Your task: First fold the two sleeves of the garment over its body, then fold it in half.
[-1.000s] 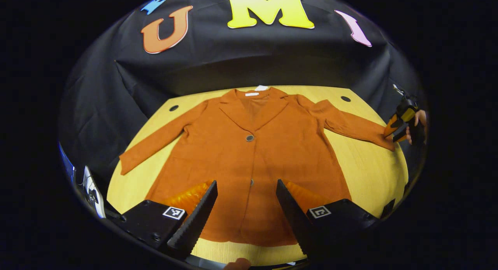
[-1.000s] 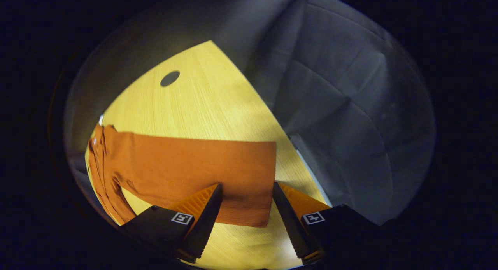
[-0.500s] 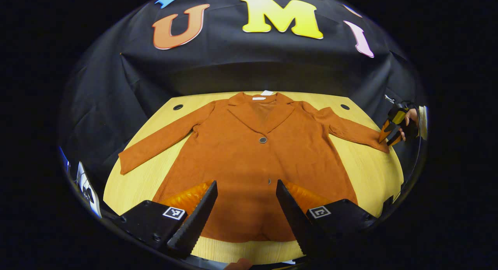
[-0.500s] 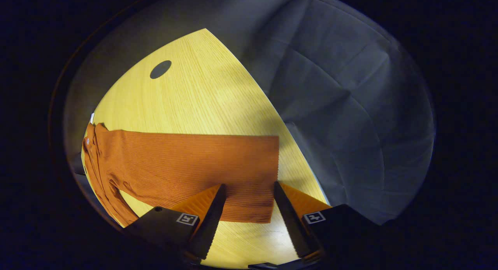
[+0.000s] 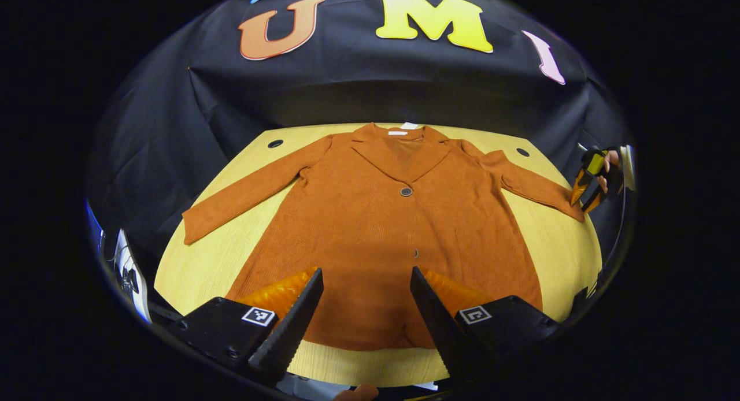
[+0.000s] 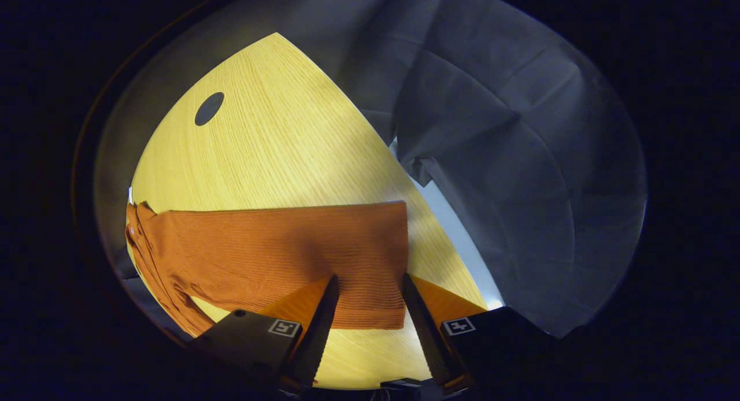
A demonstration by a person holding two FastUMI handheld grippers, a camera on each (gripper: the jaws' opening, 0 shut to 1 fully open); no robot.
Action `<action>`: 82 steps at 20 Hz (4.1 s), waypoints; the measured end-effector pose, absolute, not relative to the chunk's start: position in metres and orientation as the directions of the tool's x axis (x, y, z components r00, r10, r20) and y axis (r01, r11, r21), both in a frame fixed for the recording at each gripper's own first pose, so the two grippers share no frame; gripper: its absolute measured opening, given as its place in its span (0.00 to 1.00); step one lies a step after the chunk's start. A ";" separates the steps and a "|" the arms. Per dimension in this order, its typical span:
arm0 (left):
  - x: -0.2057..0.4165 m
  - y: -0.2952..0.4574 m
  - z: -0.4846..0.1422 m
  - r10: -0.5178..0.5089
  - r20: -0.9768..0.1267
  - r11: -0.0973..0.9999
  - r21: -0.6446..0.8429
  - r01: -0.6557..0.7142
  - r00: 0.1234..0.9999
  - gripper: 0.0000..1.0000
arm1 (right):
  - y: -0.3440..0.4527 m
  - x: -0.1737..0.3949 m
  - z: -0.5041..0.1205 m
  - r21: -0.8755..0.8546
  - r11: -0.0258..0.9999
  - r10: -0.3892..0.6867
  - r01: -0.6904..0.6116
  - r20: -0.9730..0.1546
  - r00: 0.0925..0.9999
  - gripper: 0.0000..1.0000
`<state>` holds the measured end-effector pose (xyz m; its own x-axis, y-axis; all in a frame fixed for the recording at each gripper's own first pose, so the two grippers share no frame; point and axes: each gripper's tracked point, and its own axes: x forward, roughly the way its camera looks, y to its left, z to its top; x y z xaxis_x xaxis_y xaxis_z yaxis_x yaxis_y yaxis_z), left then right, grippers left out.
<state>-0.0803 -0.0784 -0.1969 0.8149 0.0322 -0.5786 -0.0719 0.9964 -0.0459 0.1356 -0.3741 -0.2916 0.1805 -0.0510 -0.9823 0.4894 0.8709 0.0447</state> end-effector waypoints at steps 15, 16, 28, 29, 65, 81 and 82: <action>-0.063 -0.044 -0.207 0.029 -0.567 0.997 -0.047 -0.067 0.823 0.99 | -0.352 0.127 -0.245 0.042 0.907 -0.088 0.419 -0.954 0.287 0.10; -0.061 -0.040 -0.208 0.027 -0.564 0.997 -0.050 -0.067 0.825 0.99 | -0.345 0.128 -0.236 0.033 0.911 -0.101 0.412 -0.949 0.299 0.07; -0.072 0.042 -0.236 -0.004 -0.550 0.998 -0.050 -0.028 0.835 0.99 | -0.129 0.152 -0.146 0.137 0.959 0.013 0.248 -0.896 0.443 0.07; -0.073 0.053 -0.238 0.007 -0.545 0.998 -0.042 -0.036 0.838 0.99 | -0.101 0.154 -0.144 0.149 0.965 0.037 0.218 -0.893 0.448 0.05; -0.180 0.206 -0.306 0.247 -0.625 0.902 -0.131 -0.411 0.741 0.99 | 0.364 0.197 -0.234 0.264 0.951 0.306 -0.163 -0.889 0.341 0.53; -0.051 0.309 -0.263 0.045 -0.767 0.728 -0.414 -0.547 0.640 1.00 | 0.162 0.123 -0.209 0.064 0.970 0.165 -0.234 -0.880 0.446 0.99; -0.045 0.311 -0.269 0.013 -0.787 0.715 -0.424 -0.555 0.617 1.00 | 0.141 0.114 -0.211 0.051 0.975 0.149 -0.218 -0.873 0.463 0.99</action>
<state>-0.0448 0.3115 -0.2687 0.6171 0.0126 -0.7867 -0.5554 0.7152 -0.4243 0.1135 0.1408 -0.2111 0.4635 0.1494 -0.8734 -0.2183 0.9746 0.0509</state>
